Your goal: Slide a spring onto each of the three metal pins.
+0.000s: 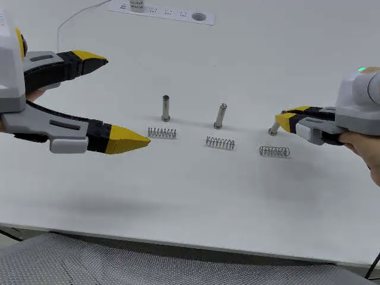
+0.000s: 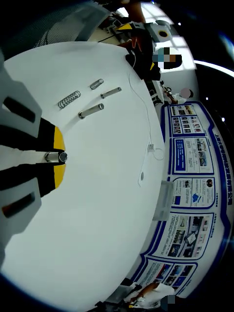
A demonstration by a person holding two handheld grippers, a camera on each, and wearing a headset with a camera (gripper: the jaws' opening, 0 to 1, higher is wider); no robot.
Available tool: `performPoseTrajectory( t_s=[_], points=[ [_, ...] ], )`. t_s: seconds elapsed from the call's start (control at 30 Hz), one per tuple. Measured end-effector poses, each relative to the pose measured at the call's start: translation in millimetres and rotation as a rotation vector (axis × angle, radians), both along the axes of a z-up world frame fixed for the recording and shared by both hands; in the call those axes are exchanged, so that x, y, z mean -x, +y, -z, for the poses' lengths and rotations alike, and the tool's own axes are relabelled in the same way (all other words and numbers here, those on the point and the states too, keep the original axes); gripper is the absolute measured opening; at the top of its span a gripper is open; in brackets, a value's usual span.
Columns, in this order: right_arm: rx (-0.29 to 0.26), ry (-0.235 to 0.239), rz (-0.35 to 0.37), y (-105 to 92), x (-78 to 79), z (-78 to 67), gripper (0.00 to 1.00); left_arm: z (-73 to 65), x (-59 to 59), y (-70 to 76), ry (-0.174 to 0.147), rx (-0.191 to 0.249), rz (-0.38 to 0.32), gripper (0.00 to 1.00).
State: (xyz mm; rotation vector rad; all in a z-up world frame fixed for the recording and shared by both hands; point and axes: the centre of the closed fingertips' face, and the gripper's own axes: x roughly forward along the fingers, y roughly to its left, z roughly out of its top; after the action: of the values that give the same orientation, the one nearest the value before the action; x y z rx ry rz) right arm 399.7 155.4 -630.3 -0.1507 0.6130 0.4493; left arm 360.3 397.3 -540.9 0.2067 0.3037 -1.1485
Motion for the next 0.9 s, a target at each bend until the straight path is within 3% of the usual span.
performPoseTrajectory(
  t_s=[0.37, 0.9],
  points=[
    [-0.011, -0.016, 0.000, 0.6, -1.8, -6.7, 0.10, 2.0, 2.6, 0.1, 0.002, -0.003, 0.002, 0.97],
    [-0.026, -0.036, -0.021, -3.4, 8.0, -17.1, 0.15, 7.7, 0.5, 3.2, 0.012, -0.005, -0.004, 0.98]
  ],
)
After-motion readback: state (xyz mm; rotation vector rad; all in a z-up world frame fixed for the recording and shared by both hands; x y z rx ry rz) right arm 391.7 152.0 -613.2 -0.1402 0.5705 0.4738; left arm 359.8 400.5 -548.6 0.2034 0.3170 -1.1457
